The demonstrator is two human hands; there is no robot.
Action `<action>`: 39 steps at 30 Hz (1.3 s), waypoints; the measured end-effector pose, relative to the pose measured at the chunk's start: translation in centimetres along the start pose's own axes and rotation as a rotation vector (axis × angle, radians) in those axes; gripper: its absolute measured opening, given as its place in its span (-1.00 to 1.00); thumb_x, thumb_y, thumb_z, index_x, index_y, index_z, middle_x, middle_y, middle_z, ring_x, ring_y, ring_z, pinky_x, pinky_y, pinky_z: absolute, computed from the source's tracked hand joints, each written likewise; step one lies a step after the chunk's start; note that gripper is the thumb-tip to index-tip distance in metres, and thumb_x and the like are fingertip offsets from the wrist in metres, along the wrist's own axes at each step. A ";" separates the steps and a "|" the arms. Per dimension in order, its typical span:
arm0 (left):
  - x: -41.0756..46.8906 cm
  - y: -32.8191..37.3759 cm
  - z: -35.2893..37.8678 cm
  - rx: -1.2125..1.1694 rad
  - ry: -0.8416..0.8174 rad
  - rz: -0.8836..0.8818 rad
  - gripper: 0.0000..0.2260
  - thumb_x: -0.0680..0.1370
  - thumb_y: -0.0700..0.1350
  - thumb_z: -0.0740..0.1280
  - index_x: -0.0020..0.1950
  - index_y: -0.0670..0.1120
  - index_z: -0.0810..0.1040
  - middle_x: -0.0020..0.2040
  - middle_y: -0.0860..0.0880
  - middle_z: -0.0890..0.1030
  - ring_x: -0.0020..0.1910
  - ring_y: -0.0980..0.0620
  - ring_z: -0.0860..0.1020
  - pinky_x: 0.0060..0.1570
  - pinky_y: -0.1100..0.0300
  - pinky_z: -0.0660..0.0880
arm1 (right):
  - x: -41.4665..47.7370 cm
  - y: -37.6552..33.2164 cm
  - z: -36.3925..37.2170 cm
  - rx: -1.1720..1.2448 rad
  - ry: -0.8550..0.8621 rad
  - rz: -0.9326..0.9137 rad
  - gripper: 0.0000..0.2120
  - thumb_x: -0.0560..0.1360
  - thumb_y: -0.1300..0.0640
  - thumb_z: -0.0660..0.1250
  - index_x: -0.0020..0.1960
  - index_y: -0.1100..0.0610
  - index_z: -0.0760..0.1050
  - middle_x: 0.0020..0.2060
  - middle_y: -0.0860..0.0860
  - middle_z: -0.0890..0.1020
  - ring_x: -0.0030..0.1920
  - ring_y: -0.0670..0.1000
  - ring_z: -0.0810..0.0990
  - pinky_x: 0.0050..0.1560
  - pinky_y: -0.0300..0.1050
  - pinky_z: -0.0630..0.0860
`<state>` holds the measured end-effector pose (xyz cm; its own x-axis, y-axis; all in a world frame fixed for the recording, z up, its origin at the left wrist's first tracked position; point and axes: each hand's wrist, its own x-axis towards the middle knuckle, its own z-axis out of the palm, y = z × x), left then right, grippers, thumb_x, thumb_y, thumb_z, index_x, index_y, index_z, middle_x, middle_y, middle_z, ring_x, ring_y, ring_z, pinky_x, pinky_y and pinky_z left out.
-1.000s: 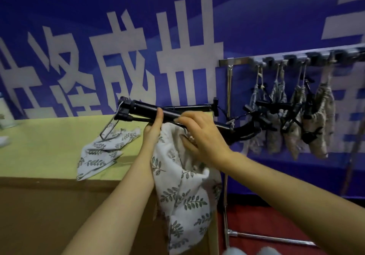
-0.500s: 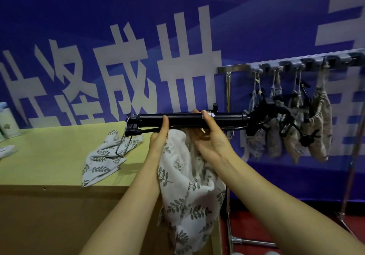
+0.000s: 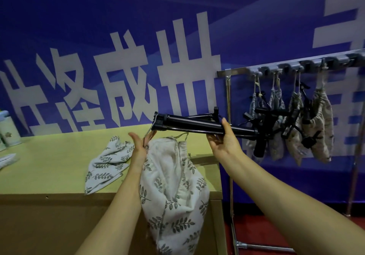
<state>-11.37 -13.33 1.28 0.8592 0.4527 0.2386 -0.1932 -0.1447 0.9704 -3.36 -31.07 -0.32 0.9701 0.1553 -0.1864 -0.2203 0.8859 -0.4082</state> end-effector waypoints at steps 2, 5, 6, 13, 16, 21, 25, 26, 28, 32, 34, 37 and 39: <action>0.1 0.0 0.2 0.236 -0.047 0.018 0.03 0.10 0.61 -0.27 0.27 0.05 0.44 -0.24 0.05 0.45 -0.27 0.18 0.39 -0.46 0.49 0.36 | -0.1 0.3 0.2 -0.007 -0.001 -0.013 -0.66 0.44 0.11 0.45 0.17 0.18 0.50 0.04 0.13 0.62 -0.05 0.09 0.63 0.07 -0.03 0.58; -0.1 0.3 2.2 0.326 -0.059 -0.007 -0.45 0.41 0.40 -0.17 -0.27 0.00 0.37 -0.43 0.03 0.20 -0.46 0.11 0.17 -0.63 0.39 0.12 | -0.3 1.1 0.7 -0.055 -0.008 -0.016 -0.53 0.41 0.12 0.48 0.26 0.20 0.44 0.06 0.16 0.62 -0.04 0.11 0.65 -0.05 -0.03 0.61; -0.4 0.6 2.9 0.343 -0.044 -0.025 -0.51 0.50 0.32 -0.11 -0.34 -0.03 0.28 -0.45 0.01 0.18 -0.48 0.09 0.16 -0.61 0.35 0.11 | -0.5 1.3 0.9 -0.063 -0.021 -0.013 -0.52 0.40 0.12 0.48 0.26 0.20 0.43 0.05 0.17 0.63 -0.05 0.12 0.66 -0.08 -0.03 0.62; -0.2 1.5 3.5 0.312 0.045 -0.017 -0.50 0.51 0.32 0.00 -0.41 -0.05 0.19 -0.49 0.01 0.15 -0.52 0.09 0.13 -0.65 0.36 0.06 | -1.2 0.1 2.1 -0.075 -0.020 -0.084 -0.50 0.42 0.09 0.47 0.28 0.20 0.41 0.06 0.16 0.63 -0.15 0.08 0.67 -0.11 -0.05 0.64; -0.2 1.1 2.6 0.260 0.088 -0.027 -0.50 0.54 0.30 -0.06 -0.34 -0.04 0.35 -0.54 0.05 0.21 -0.51 0.10 0.15 -0.65 0.38 0.08 | -0.9 -1.3 2.1 -0.095 0.023 -0.131 -0.54 0.43 0.06 0.46 0.25 0.19 0.44 0.10 0.15 0.63 -0.15 0.05 0.67 -0.11 -0.07 0.65; 0.2 -0.1 0.3 0.192 0.102 -0.087 -0.65 0.61 0.10 0.11 0.14 -0.08 0.56 -0.06 0.00 0.55 -0.11 0.07 0.45 -0.16 0.31 0.37 | -0.8 -3.0 1.4 -0.231 0.123 -0.230 -0.51 0.37 -0.02 0.49 0.19 0.19 0.47 0.03 0.12 0.62 0.00 0.09 0.65 0.07 0.02 0.61; 0.9 0.0 -0.8 0.099 0.102 -0.102 -0.84 0.58 -0.15 0.25 0.05 -0.13 0.61 0.21 -0.15 0.57 0.10 -0.04 0.50 0.19 0.09 0.43 | -1.5 -4.1 0.5 -0.267 0.082 -0.259 -0.64 0.44 0.08 0.45 0.12 0.17 0.40 -0.05 0.12 0.62 -0.03 0.09 0.65 -0.05 -0.09 0.62; 0.9 0.5 -0.8 0.097 0.094 -0.081 -0.83 0.58 -0.19 0.25 0.08 -0.16 0.61 0.20 -0.17 0.57 0.11 -0.04 0.51 0.21 0.09 0.43 | -1.7 -4.1 0.4 -0.296 0.072 -0.266 -0.64 0.44 0.09 0.44 0.12 0.17 0.39 -0.05 0.11 0.62 -0.02 0.09 0.65 -0.07 -0.10 0.62; 1.2 1.2 -0.5 0.209 0.069 0.001 -0.79 0.58 -0.25 0.23 0.15 -0.19 0.59 0.16 -0.15 0.58 0.07 -0.01 0.51 0.14 0.14 0.43 | -2.0 -3.8 0.2 -0.372 0.048 -0.294 -0.65 0.44 0.08 0.44 0.13 0.16 0.40 -0.07 0.10 0.62 -0.04 0.08 0.65 -0.06 -0.12 0.62; 0.7 3.2 1.5 0.470 -0.078 0.177 -0.77 0.58 -0.29 0.19 0.12 -0.17 0.61 -0.05 0.01 0.60 -0.16 0.14 0.50 -0.20 0.29 0.43 | -2.9 -2.4 0.7 -0.554 -0.064 -0.371 -0.83 0.46 0.11 0.42 -0.07 0.09 0.43 -0.11 0.06 0.61 -0.01 0.09 0.63 0.01 -0.08 0.60; 0.0 3.8 2.7 0.492 -0.150 0.196 -0.78 0.58 -0.29 0.20 0.10 -0.16 0.61 -0.03 0.00 0.59 -0.06 0.09 0.54 -0.13 0.24 0.47 | -3.4 -1.2 1.3 -0.647 -0.143 -0.437 -0.84 0.45 0.11 0.43 -0.12 0.05 0.44 -0.14 0.03 0.62 0.01 0.10 0.62 0.06 -0.02 0.57; -1.0 4.1 4.0 0.441 -0.206 0.216 -0.79 0.59 -0.23 0.21 0.10 -0.09 0.62 0.05 -0.05 0.63 0.09 0.01 0.57 0.13 0.06 0.51 | -4.1 0.6 2.2 -0.841 -0.234 -0.540 -0.77 0.38 0.00 0.47 -0.05 0.06 0.49 -0.19 -0.02 0.63 -0.05 0.07 0.64 0.04 0.02 0.57; -1.5 4.6 4.3 0.329 -0.185 0.198 -0.80 0.60 -0.17 0.21 0.08 -0.08 0.62 0.02 -0.06 0.66 0.07 -0.02 0.60 0.16 0.01 0.52 | -4.5 1.3 2.5 -0.937 -0.252 -0.582 -0.68 0.33 -0.11 0.46 -0.03 0.04 0.52 -0.19 -0.02 0.65 -0.07 0.04 0.66 0.04 0.10 0.58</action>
<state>-11.51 -18.50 5.19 0.8971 0.2265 0.3794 -0.2275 -0.4994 0.8360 -7.76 -29.52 2.25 0.9195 0.0042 0.3932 0.3851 0.1919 -0.9027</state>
